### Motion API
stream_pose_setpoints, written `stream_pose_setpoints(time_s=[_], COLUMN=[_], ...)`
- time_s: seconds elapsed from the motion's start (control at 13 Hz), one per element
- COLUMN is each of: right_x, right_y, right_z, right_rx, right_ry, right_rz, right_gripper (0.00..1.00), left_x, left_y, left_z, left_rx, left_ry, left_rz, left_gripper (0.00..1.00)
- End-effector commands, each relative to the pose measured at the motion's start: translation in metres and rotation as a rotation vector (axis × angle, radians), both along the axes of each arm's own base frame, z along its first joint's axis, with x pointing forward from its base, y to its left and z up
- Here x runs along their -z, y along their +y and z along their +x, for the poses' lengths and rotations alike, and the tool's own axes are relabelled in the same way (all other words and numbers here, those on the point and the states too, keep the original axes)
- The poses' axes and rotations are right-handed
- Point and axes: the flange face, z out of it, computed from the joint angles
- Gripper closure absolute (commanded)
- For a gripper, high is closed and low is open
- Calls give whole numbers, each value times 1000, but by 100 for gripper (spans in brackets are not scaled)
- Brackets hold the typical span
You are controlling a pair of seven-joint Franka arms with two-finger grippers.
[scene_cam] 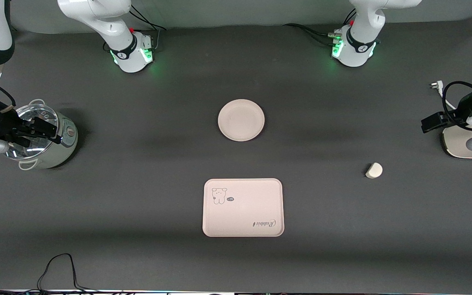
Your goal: Place bun in plate and plate on tray
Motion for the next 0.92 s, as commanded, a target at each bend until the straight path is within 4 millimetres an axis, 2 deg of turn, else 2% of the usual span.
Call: stream_pose_setpoints(time_s=[0.0,0.08,0.15,0.31,0.38,0.54,0.85], right_x=[2,2,2,4,5,5,4], right_y=[7,7,7,8,8,8,6], right_z=[4,4,4,5,5,4,5], right_rx=[-20,-20,-20,-29,-32,-32,-24], right_ry=[-7,-7,-7,-7,-4,-5,-7], right_rz=[16,16,16,15,15,15,17], right_gripper=[0,0,0,0,0,0,0], left_x=[19,40,53,62,74,116,219], left_y=[1,1,1,-2,-5,-15,-13], left_z=[-61,-77,-84,-80,-75,-61,-22], left_rx=[26,31,31,39,45,67,66], left_ry=[-34,-39,-47,-42,-36,-2,11], left_rz=[-35,-41,-44,-43,-39,-21,-1], left_gripper=[0,0,0,0,0,0,0])
